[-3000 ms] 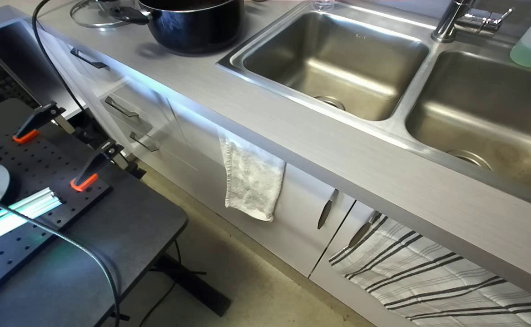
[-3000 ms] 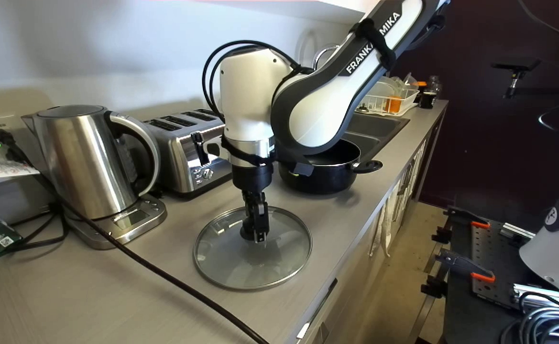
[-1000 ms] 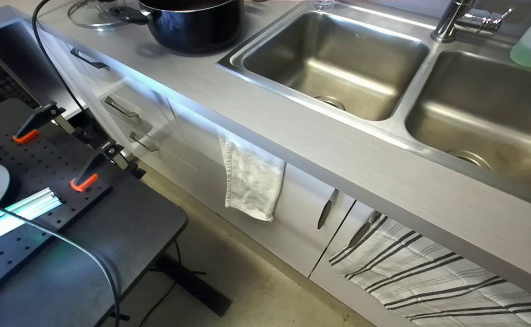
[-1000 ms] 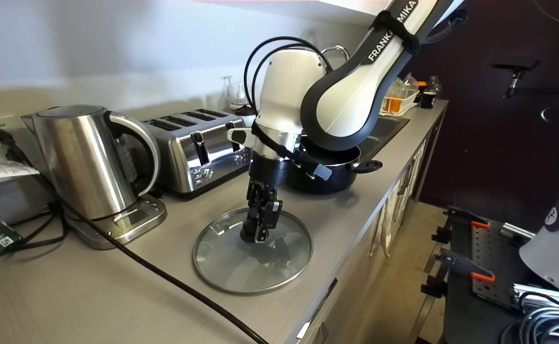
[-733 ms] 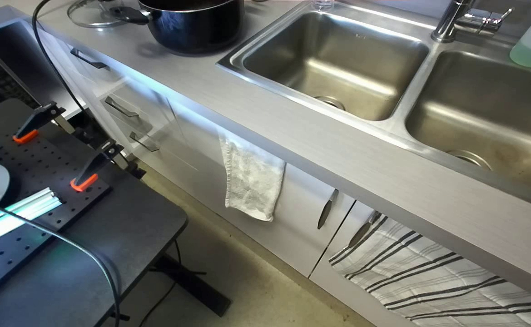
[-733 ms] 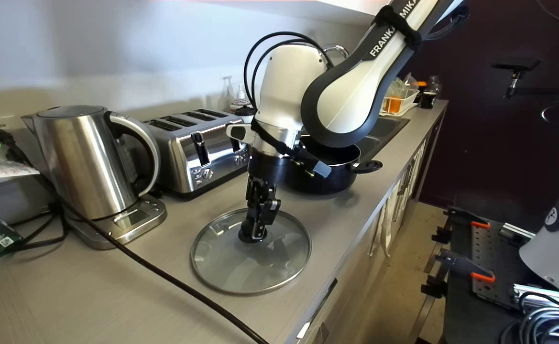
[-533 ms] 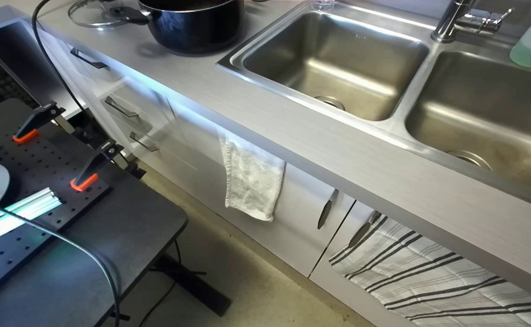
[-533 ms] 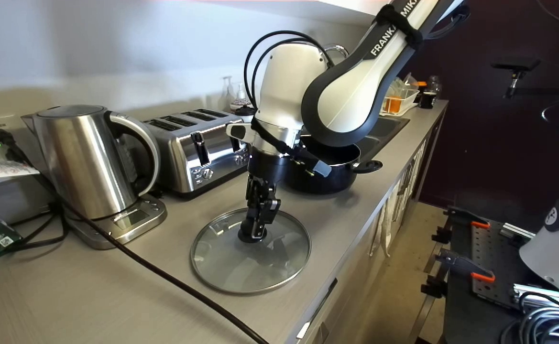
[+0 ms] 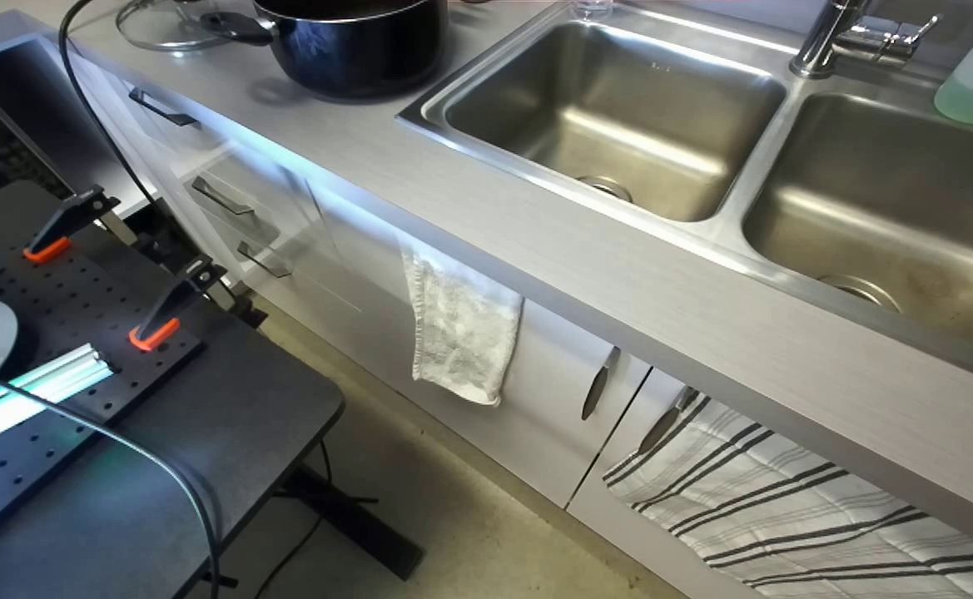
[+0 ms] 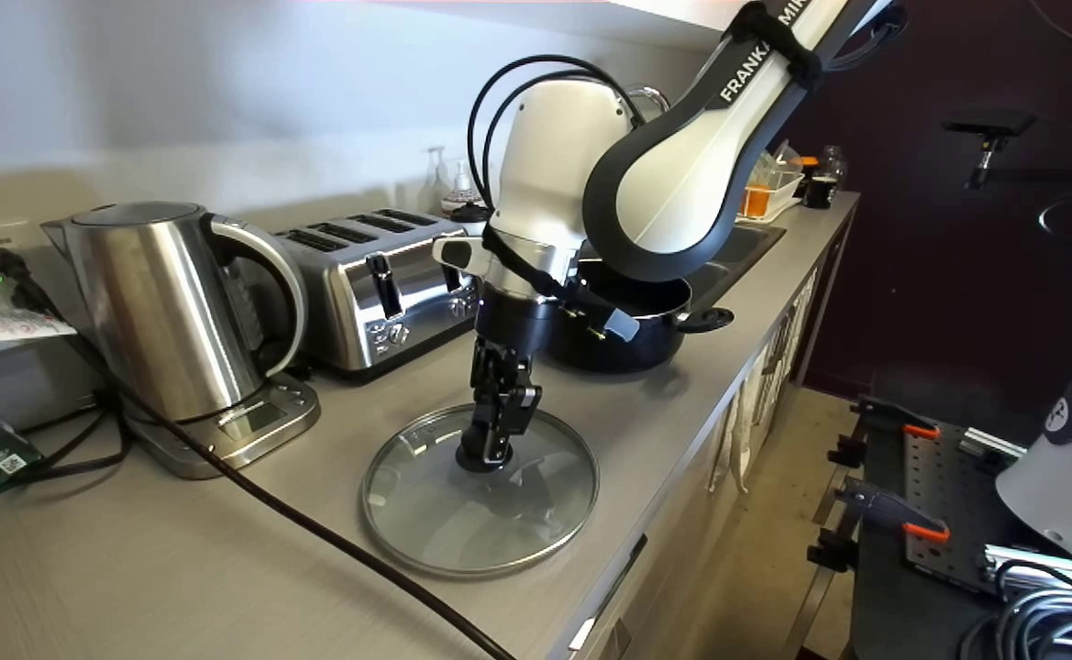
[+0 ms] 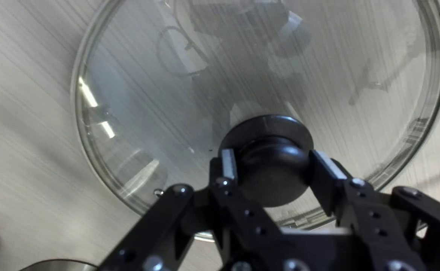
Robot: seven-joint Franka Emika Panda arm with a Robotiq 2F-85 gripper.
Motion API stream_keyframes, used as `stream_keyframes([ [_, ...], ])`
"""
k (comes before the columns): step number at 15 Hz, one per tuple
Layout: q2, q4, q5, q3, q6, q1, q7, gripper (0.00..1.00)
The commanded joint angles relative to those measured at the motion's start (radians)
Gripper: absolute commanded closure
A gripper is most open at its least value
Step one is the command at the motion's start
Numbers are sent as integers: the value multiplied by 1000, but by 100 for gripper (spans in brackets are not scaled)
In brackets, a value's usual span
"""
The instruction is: Put the glass lid on the black pot
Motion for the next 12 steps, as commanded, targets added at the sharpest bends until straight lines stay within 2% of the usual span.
stream_keyframes([
  [1, -88, -70, 56, 57, 26, -32, -48, 75],
  [8, -233, -149, 171, 107, 18, -49, -84, 75],
  [12, -321, -189, 258, 85, 13, -26, -85, 75],
])
